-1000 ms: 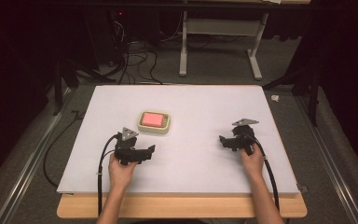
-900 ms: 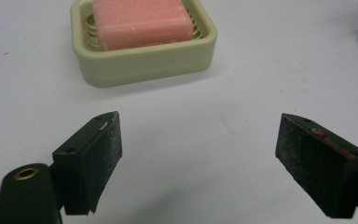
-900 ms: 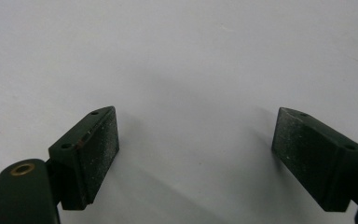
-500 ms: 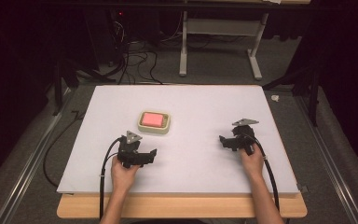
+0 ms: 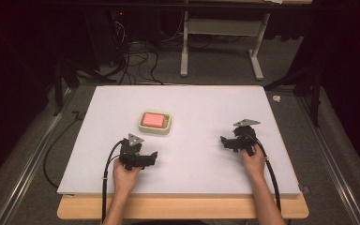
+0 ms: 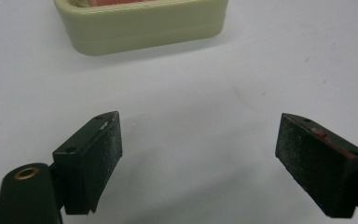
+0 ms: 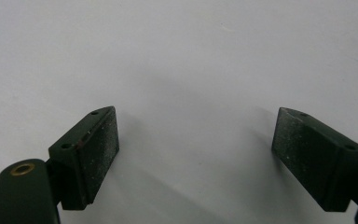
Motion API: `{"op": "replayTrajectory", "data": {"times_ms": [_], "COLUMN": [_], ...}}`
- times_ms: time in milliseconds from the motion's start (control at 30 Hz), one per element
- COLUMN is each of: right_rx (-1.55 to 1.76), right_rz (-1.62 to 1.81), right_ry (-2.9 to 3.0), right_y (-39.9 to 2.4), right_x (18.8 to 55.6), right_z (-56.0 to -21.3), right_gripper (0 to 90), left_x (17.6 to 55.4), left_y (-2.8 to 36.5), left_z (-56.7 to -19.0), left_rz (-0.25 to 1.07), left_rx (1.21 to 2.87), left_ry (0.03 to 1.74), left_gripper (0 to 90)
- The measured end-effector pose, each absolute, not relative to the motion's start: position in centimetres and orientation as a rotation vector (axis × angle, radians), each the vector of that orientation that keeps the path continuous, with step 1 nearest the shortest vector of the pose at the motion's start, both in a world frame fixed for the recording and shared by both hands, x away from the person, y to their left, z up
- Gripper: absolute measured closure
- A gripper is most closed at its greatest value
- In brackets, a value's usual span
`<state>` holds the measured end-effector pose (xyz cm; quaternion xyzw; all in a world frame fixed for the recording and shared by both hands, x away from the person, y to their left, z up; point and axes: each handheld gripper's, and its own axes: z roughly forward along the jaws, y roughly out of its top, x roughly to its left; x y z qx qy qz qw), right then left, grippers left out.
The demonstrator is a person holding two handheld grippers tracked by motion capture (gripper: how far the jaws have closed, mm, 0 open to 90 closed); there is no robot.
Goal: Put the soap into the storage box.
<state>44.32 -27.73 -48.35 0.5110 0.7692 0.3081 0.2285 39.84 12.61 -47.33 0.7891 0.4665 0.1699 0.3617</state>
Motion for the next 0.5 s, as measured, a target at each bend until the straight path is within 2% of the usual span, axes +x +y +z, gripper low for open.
{"op": "replayTrajectory", "data": {"times_ms": [500], "right_rx": [1.407], "right_rz": [0.849], "right_ry": [2.118], "right_y": [-27.7], "right_x": [44.3], "right_z": [-48.3], "right_gripper": [15.2], "left_x": [40.2], "left_y": [11.4], "left_z": [-48.6], "left_rz": [0.488], "left_rx": [2.075], "left_ry": [1.186], "left_gripper": [15.0]}}
